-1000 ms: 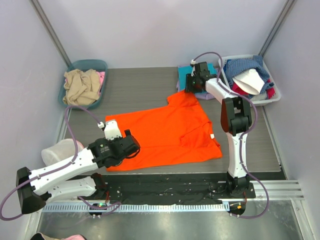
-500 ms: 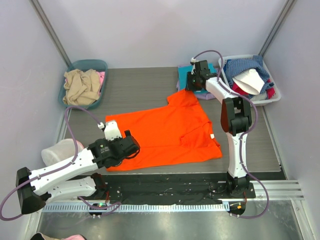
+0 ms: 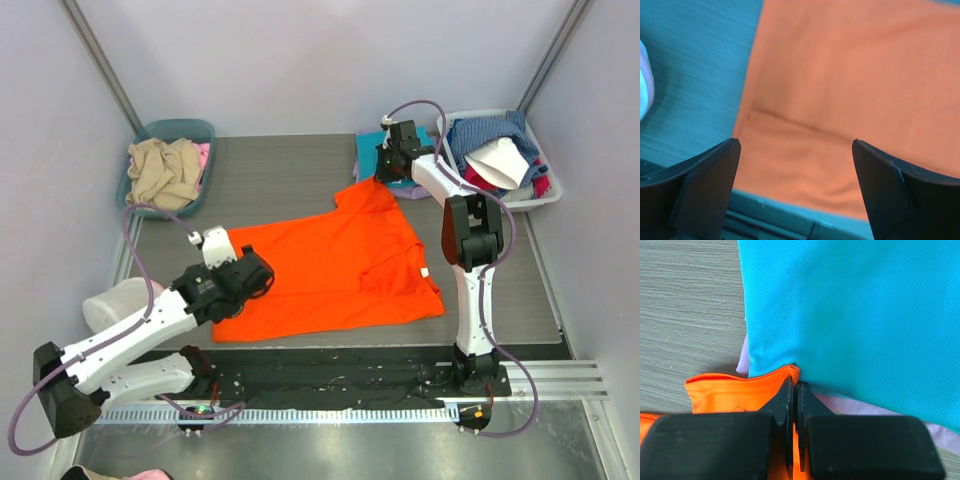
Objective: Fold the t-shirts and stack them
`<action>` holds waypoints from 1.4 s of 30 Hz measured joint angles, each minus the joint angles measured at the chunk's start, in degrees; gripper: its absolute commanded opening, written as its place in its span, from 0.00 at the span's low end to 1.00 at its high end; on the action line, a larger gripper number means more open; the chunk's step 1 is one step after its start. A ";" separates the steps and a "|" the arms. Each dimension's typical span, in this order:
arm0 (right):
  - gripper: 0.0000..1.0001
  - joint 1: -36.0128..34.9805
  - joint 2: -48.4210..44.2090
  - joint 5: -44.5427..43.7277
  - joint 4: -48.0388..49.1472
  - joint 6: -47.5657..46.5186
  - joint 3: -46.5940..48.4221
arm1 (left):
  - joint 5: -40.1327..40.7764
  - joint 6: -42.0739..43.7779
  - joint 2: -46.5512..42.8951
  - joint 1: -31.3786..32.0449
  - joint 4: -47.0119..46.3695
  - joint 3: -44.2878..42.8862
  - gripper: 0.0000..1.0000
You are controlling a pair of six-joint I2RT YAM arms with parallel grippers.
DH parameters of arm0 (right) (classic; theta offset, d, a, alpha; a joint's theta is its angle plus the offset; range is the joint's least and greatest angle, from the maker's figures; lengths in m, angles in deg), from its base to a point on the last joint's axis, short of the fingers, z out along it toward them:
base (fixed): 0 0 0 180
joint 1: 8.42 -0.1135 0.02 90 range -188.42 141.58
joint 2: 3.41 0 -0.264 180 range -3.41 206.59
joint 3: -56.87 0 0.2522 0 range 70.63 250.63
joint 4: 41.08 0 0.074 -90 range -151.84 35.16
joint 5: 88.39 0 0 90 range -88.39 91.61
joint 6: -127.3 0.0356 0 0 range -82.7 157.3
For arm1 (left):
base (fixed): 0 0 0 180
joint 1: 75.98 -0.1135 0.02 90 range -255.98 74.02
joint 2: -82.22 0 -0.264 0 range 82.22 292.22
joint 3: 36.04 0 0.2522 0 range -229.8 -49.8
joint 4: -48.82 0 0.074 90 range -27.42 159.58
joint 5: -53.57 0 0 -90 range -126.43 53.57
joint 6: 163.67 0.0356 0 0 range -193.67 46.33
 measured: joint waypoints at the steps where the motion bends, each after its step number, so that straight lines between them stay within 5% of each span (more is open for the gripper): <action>1: 0.01 0.00 -0.02 0.00 -0.04 -0.02 0.00 | -0.17 2.19 0.42 -3.04 -1.95 -0.37 0.98; 6: 0.01 0.00 0.00 0.28 0.00 0.04 0.00 | -5.16 13.20 4.61 -20.76 -14.58 -0.52 0.87; 11: 0.01 0.00 -0.02 0.61 0.04 0.22 0.00 | -10.34 21.66 19.63 -32.28 -25.14 -2.47 0.73; 17: 0.01 0.00 -0.02 1.05 0.04 0.24 0.00 | -13.70 28.52 29.38 -37.22 -33.53 -3.52 0.66; 29: 0.01 0.00 0.00 1.55 0.07 0.28 0.00 | -18.67 35.50 34.99 -44.87 -45.66 -6.78 0.59; 42: 0.01 0.00 0.02 1.77 0.04 0.26 0.00 | -23.10 35.54 40.74 -45.48 -47.12 -8.15 0.58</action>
